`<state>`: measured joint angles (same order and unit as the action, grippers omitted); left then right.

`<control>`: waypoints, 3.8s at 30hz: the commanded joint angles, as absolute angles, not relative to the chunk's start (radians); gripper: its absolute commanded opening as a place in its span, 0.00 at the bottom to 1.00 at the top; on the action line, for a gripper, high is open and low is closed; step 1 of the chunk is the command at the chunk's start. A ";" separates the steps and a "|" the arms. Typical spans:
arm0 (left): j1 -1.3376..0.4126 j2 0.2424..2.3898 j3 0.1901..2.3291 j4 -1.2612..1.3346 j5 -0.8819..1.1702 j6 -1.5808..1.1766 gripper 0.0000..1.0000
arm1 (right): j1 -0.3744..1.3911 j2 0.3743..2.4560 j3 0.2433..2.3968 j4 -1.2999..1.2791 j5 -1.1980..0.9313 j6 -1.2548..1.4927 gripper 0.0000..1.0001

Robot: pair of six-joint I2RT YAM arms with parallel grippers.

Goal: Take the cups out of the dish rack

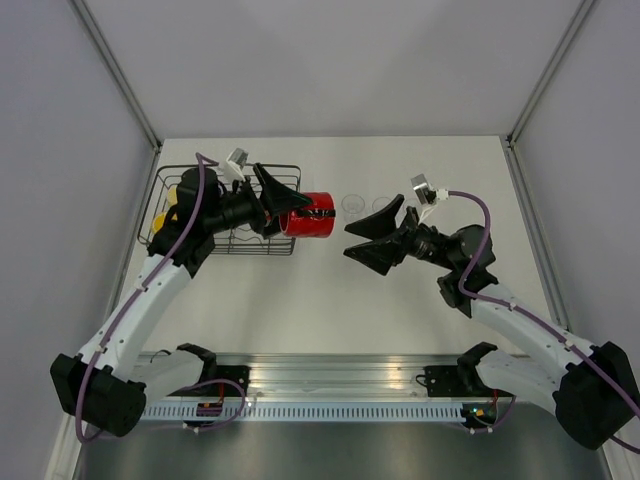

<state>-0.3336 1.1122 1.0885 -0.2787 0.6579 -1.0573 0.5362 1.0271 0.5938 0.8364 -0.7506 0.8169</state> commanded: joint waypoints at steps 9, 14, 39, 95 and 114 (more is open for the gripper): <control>-0.436 1.065 0.974 0.161 0.692 -1.471 0.02 | 0.587 1.084 0.655 0.931 -0.707 0.686 0.82; -0.474 1.074 0.931 0.245 0.701 -1.529 0.02 | 0.624 1.137 0.670 1.029 -0.748 0.686 0.67; -0.505 1.017 0.983 0.006 0.514 -1.411 1.00 | 0.646 0.956 0.598 1.011 -0.652 0.637 0.00; -0.494 0.640 1.132 -0.785 -0.624 -0.282 1.00 | 0.790 2.023 1.626 -0.801 0.138 0.189 0.05; -0.385 0.977 1.270 -0.856 -0.554 -0.460 1.00 | 0.788 1.657 1.638 -0.838 0.229 0.192 0.57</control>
